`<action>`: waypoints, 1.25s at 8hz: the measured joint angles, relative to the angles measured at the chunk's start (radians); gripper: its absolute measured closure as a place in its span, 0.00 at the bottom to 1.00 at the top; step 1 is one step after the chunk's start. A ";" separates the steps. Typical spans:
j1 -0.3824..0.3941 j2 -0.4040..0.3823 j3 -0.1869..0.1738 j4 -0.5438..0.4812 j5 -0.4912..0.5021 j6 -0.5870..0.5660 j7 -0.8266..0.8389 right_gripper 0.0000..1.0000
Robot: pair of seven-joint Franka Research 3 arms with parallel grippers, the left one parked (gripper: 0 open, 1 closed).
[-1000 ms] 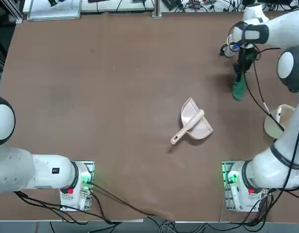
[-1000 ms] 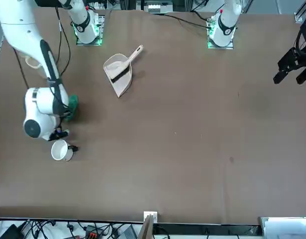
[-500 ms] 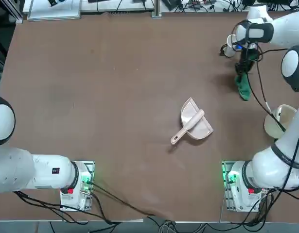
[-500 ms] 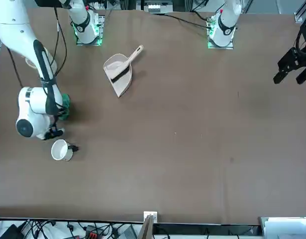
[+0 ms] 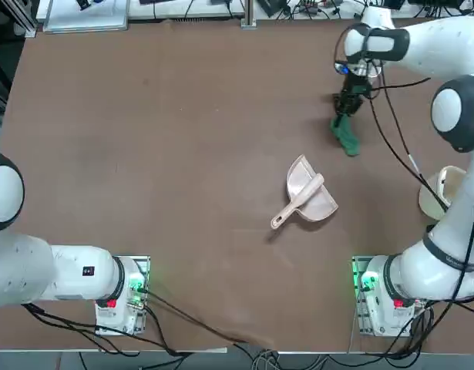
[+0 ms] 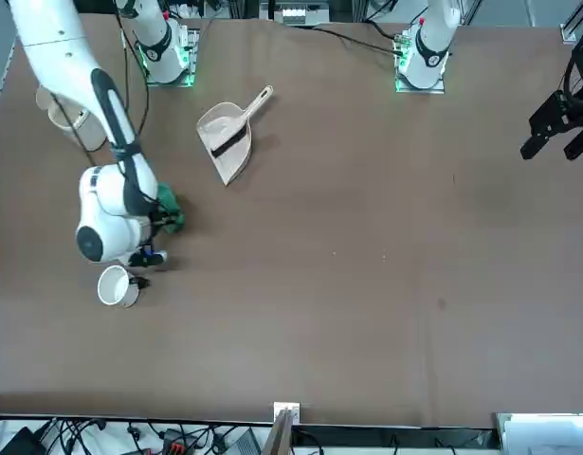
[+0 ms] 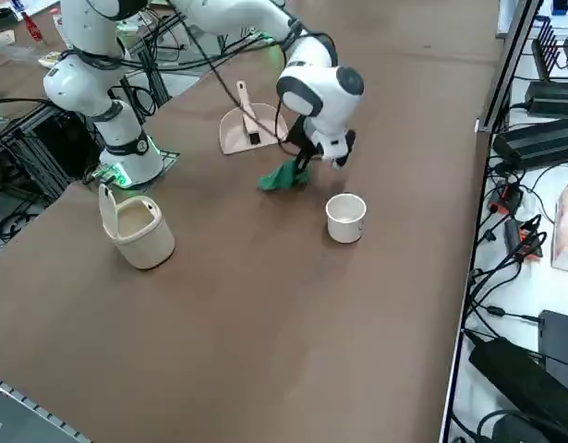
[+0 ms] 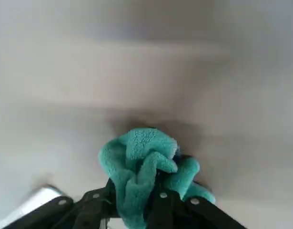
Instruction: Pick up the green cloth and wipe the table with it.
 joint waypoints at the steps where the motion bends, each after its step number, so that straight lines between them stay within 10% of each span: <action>1: 0.023 0.000 -0.001 0.005 0.007 0.008 0.026 0.89; 7: -0.211 -0.001 -0.051 -0.002 -0.252 -0.055 -0.294 0.89; 10: -0.186 -0.011 0.024 0.005 -0.158 -0.070 -0.193 0.89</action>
